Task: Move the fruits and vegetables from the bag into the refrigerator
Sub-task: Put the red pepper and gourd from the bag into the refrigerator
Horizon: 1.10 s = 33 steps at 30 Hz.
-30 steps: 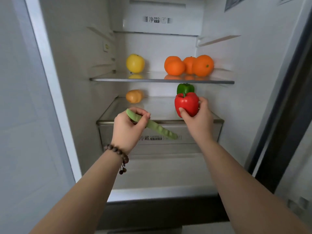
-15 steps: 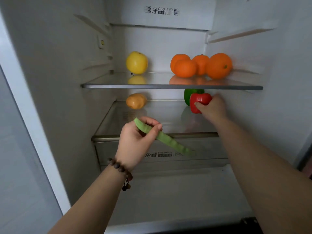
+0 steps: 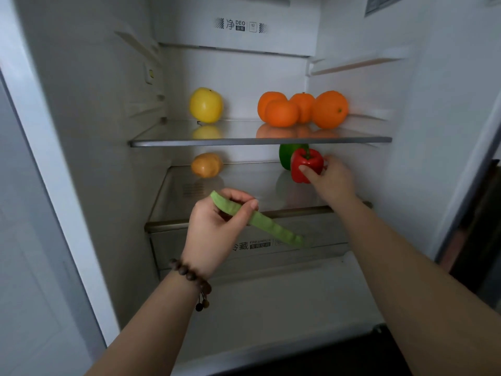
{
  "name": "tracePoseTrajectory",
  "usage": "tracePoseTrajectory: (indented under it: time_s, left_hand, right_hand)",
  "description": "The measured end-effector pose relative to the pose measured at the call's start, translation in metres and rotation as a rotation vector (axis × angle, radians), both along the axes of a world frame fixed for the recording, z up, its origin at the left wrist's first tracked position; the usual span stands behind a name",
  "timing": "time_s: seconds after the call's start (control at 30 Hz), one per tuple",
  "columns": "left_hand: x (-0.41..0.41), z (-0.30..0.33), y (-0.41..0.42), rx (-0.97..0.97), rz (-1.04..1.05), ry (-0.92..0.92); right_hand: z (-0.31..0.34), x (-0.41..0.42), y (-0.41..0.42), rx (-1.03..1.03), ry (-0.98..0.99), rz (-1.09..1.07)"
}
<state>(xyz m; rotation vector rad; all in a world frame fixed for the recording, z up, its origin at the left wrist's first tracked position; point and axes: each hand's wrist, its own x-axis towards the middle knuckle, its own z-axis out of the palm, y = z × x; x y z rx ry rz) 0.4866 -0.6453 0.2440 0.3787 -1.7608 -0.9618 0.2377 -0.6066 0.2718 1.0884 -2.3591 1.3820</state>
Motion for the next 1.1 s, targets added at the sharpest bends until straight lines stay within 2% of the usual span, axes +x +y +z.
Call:
tracePoseTrajectory:
  time_s: [0.07,0.17,0.27,0.37,0.5,0.7,0.8,0.97,1.1]
  left_hand:
    - [0.003,0.001,0.006,0.009,-0.04,0.012]
    - [0.006,0.003,0.017,0.063,-0.13,0.064]
    - [0.001,0.009,0.032,0.184,-0.241,0.145]
    - [-0.013,0.011,0.06,0.319,-0.403,0.199]
    - [-0.039,0.001,0.109,0.304,-0.618,0.118]
    - [-0.077,-0.033,0.185,-0.063,-0.625,-0.231]
    - [-0.089,-0.044,0.224,-0.352,-0.592,-0.326]
    - [-0.106,-0.07,0.275,-0.658,-0.481,-0.518]
    - [-0.11,-0.083,0.288,-0.711,-0.387,-0.561]
  right_hand:
    - [-0.005,0.021,0.021,-0.082,0.079,0.021]
    - [-0.016,0.068,0.068,-0.197,0.175,0.208]
    - [-0.033,0.112,0.122,-0.115,0.316,0.329]
    - [-0.048,0.134,0.17,-0.04,0.464,0.193]
    - [-0.046,0.131,0.239,-0.021,0.496,0.01]
    - [-0.032,0.109,0.364,0.031,0.439,-0.233]
    - [-0.029,0.097,0.42,0.103,0.395,-0.333]
    - [-0.031,0.081,0.491,0.264,0.263,-0.408]
    - [-0.037,0.063,0.523,0.385,0.191,-0.391]
